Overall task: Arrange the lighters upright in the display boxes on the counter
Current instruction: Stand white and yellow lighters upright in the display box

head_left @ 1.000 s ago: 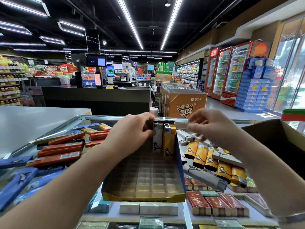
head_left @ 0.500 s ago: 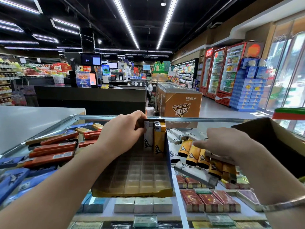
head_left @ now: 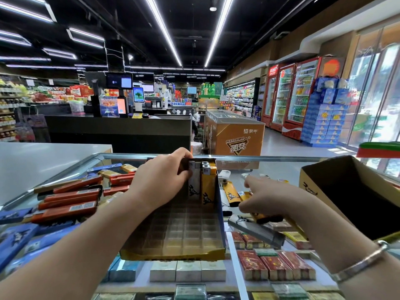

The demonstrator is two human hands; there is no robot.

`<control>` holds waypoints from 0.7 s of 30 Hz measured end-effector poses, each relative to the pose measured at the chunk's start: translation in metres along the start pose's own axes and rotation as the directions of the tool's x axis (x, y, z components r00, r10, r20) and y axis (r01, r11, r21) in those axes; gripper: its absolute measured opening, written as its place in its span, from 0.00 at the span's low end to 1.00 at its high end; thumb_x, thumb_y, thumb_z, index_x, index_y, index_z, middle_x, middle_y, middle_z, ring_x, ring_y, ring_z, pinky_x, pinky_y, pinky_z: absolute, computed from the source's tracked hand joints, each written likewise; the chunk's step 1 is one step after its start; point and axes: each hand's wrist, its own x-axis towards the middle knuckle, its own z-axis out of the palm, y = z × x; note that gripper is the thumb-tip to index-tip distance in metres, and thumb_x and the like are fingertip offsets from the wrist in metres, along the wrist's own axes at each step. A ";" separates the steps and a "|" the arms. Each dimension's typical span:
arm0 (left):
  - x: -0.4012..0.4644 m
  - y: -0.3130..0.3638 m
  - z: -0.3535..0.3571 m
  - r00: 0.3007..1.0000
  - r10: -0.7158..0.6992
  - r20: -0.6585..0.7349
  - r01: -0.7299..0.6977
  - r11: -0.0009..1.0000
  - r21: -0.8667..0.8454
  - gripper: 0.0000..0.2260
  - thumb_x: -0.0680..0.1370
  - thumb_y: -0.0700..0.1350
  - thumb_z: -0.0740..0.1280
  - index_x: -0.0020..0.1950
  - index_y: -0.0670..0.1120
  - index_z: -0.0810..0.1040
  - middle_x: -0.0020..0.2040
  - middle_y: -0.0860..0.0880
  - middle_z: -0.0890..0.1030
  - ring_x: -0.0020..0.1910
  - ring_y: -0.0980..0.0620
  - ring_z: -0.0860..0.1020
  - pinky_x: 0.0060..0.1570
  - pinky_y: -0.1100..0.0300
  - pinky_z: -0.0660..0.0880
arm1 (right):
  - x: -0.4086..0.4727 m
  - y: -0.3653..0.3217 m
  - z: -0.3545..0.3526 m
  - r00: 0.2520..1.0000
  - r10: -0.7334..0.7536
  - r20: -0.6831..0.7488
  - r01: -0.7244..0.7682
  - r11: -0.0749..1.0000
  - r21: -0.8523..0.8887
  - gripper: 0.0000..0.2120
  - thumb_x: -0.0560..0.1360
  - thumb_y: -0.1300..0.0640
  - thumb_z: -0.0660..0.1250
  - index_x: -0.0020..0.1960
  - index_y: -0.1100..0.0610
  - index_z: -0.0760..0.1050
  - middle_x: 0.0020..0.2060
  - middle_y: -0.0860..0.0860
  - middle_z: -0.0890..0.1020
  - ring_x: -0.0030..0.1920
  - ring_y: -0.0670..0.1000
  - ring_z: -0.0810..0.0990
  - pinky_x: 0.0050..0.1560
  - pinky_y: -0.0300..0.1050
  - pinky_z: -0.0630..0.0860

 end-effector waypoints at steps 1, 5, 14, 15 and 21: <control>0.000 0.000 0.000 1.000 0.001 -0.002 -0.001 1.000 0.003 0.13 0.77 0.49 0.65 0.61 0.54 0.70 0.46 0.53 0.81 0.44 0.54 0.78 0.40 0.55 0.78 | 0.001 0.000 0.001 1.000 0.002 -0.011 -0.001 0.999 0.037 0.27 0.71 0.48 0.67 0.66 0.54 0.63 0.55 0.52 0.74 0.49 0.50 0.74 0.46 0.44 0.74; 0.000 -0.001 0.001 1.000 0.002 -0.004 -0.002 1.000 -0.001 0.14 0.77 0.49 0.65 0.61 0.54 0.70 0.46 0.53 0.81 0.44 0.54 0.78 0.40 0.55 0.78 | 0.006 -0.005 0.006 0.994 0.020 -0.104 -0.003 0.986 0.166 0.18 0.70 0.59 0.66 0.58 0.57 0.64 0.43 0.52 0.73 0.39 0.49 0.73 0.32 0.40 0.72; 0.000 0.002 -0.002 0.999 -0.028 0.019 0.028 0.999 -0.015 0.14 0.77 0.50 0.64 0.61 0.56 0.70 0.46 0.52 0.81 0.45 0.51 0.78 0.42 0.52 0.78 | 0.001 0.003 -0.009 0.928 0.011 -0.372 0.187 0.850 0.492 0.19 0.69 0.66 0.65 0.57 0.55 0.65 0.42 0.57 0.73 0.37 0.53 0.73 0.35 0.49 0.74; 0.000 0.002 -0.002 1.000 -0.026 0.017 0.027 1.000 -0.014 0.14 0.77 0.50 0.64 0.62 0.56 0.70 0.46 0.52 0.81 0.45 0.51 0.78 0.42 0.52 0.78 | -0.003 0.003 -0.014 0.908 0.010 -0.418 0.250 0.789 0.561 0.19 0.69 0.66 0.66 0.57 0.54 0.65 0.43 0.58 0.73 0.37 0.54 0.73 0.33 0.49 0.74; 0.000 0.005 -0.007 0.999 0.005 -0.040 -0.005 1.000 0.015 0.19 0.77 0.55 0.63 0.66 0.56 0.66 0.42 0.55 0.79 0.41 0.53 0.78 0.39 0.54 0.77 | -0.023 -0.005 -0.035 0.800 0.099 -0.592 0.529 0.352 0.772 0.18 0.70 0.68 0.64 0.51 0.48 0.68 0.40 0.52 0.73 0.33 0.48 0.72 0.26 0.37 0.71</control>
